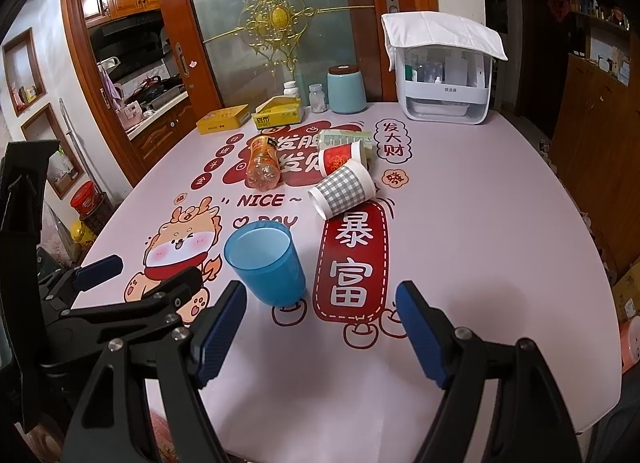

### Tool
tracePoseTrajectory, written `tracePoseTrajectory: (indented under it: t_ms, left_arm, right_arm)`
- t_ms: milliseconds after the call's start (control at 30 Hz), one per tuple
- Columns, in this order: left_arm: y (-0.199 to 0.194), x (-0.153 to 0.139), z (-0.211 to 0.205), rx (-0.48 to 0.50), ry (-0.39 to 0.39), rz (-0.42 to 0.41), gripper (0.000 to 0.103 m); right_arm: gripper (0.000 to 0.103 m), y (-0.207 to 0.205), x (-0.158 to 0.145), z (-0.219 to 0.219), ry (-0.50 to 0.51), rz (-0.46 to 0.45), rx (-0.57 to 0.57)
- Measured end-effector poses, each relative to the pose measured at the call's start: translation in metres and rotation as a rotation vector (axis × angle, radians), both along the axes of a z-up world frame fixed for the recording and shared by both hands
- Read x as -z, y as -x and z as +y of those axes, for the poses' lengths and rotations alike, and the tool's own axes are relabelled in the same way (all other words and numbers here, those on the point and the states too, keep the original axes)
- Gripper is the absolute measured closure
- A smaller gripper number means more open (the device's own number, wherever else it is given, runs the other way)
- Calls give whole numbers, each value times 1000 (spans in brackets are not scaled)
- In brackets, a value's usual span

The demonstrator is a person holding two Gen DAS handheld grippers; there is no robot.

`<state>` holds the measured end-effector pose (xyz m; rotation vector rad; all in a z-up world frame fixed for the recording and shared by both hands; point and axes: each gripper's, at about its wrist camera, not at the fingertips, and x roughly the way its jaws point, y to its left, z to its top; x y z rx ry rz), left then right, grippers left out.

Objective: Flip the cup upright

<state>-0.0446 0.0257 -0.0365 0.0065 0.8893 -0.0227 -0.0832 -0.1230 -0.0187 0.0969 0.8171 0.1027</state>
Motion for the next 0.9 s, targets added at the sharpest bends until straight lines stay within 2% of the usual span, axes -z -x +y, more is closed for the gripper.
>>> tracePoseTrajectory:
  t_ms: [900]
  left_arm:
    - [-2, 2, 0, 0, 1, 6, 4]
  right_arm:
    - [25, -1, 2, 0, -2, 0, -2]
